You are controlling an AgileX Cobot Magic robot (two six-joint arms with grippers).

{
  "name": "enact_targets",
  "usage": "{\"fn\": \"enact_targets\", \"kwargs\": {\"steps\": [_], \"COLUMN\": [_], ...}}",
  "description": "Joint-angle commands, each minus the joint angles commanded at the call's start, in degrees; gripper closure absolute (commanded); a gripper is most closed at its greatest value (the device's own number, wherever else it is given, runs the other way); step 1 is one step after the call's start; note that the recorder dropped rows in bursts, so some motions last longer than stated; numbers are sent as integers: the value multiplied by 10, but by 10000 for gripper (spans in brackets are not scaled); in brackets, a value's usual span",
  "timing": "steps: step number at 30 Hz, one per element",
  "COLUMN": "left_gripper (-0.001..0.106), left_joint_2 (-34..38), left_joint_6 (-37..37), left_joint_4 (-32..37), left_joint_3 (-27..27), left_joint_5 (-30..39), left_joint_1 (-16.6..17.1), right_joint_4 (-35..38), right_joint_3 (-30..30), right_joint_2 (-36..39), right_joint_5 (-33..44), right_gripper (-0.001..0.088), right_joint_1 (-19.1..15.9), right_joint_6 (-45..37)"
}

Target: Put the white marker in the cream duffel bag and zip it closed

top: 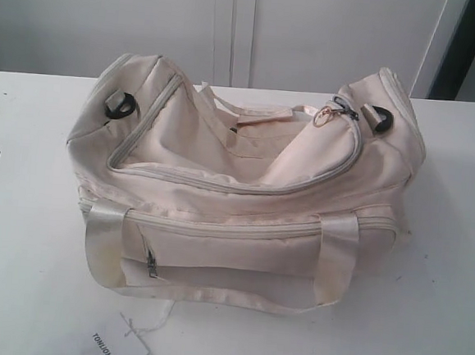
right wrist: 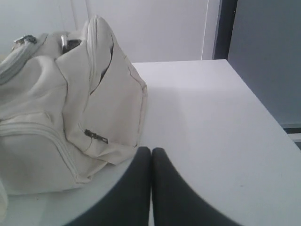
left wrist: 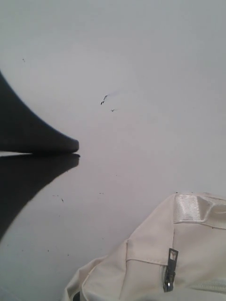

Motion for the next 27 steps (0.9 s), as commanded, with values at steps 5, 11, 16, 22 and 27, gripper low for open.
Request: {"fn": "enact_targets", "kwargs": {"steps": [5, 11, 16, 22, 27], "left_gripper": [1053, 1053, 1053, 1053, 1053], "left_joint_2": [-1, -1, -1, -111, -267], "left_joint_6": [0, 1, 1, 51, 57], "left_joint_4": [0, 0, -2, 28, 46], "left_joint_3": [0, 0, 0, 0, 31], "left_joint_5": [-2, -2, -2, 15, 21], "left_joint_1": [0, 0, -3, -1, -1], "right_joint_4": [0, 0, 2, 2, 2], "right_joint_3": [1, 1, 1, 1, 1], "right_joint_2": [0, 0, 0, 0, 0], "right_joint_5": [0, 0, 0, 0, 0], "right_gripper": [868, 868, 868, 868, 868], "right_joint_1": [0, 0, 0, 0, 0], "right_joint_6": [0, 0, 0, 0, 0]}}
